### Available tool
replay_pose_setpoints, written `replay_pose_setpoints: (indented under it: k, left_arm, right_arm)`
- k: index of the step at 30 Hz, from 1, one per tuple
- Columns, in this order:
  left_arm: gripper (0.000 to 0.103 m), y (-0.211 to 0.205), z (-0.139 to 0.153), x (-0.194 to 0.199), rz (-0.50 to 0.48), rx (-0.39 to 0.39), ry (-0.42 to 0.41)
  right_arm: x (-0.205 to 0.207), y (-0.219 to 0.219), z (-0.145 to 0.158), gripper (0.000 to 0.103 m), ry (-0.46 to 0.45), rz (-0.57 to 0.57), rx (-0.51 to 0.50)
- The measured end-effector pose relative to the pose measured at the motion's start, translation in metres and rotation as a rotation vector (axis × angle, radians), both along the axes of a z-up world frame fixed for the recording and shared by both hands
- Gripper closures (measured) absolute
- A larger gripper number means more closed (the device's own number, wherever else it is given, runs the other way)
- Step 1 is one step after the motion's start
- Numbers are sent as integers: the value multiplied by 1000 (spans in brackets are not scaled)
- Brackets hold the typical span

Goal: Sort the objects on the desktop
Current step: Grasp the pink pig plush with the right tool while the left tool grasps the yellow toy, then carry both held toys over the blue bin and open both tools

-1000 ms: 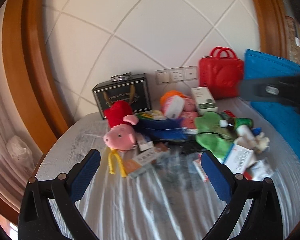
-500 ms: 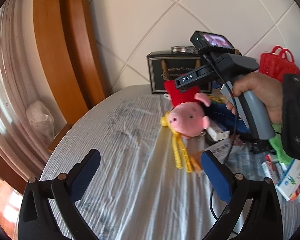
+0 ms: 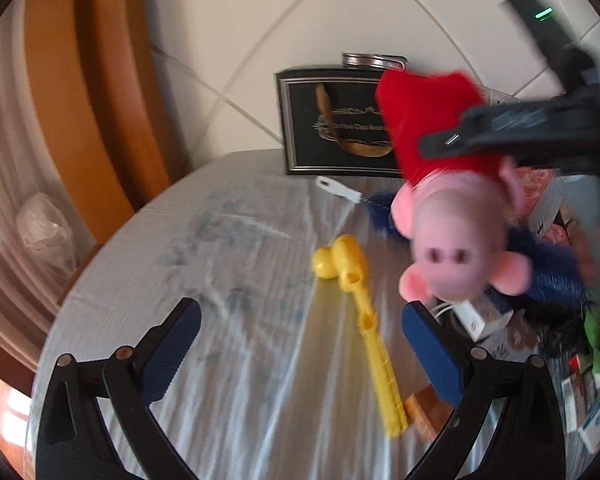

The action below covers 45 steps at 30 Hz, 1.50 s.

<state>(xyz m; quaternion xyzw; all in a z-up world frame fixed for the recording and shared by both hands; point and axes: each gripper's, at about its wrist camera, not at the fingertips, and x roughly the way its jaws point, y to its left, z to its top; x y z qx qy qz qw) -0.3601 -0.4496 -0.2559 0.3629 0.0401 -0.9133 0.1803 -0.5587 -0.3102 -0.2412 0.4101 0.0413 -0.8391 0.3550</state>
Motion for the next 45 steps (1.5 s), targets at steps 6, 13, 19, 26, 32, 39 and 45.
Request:
replay_pose_setpoints:
  k: [6,13,19,26,32,39,45]
  left_arm:
    - [8,-4,-47,-53,-21,76,-119]
    - [59,-8,-83,-68,-55,156,-184]
    - [87,-4,-71,-59,-141,186,-150]
    - [87,42,14,-4,-216,-3,6]
    - [87,98,107,41,-293,-137,155]
    - [87,209,186,73,-537,-141,336]
    - [87,338,234,92,-811,-77,436]
  right_arm:
    - [18,75,48,33,59,-44,-132]
    - [36,111,65,30,77,-85,-191]
    - [58,122,89,30,107,-99,-244]
    - [110,143,132,31,265,-110,-230]
    - [174,186,164,31,313,-180,-207]
    - [276,274,218,31,412,-349,-188]
    - [355,381,258,31,500,-564,-210]
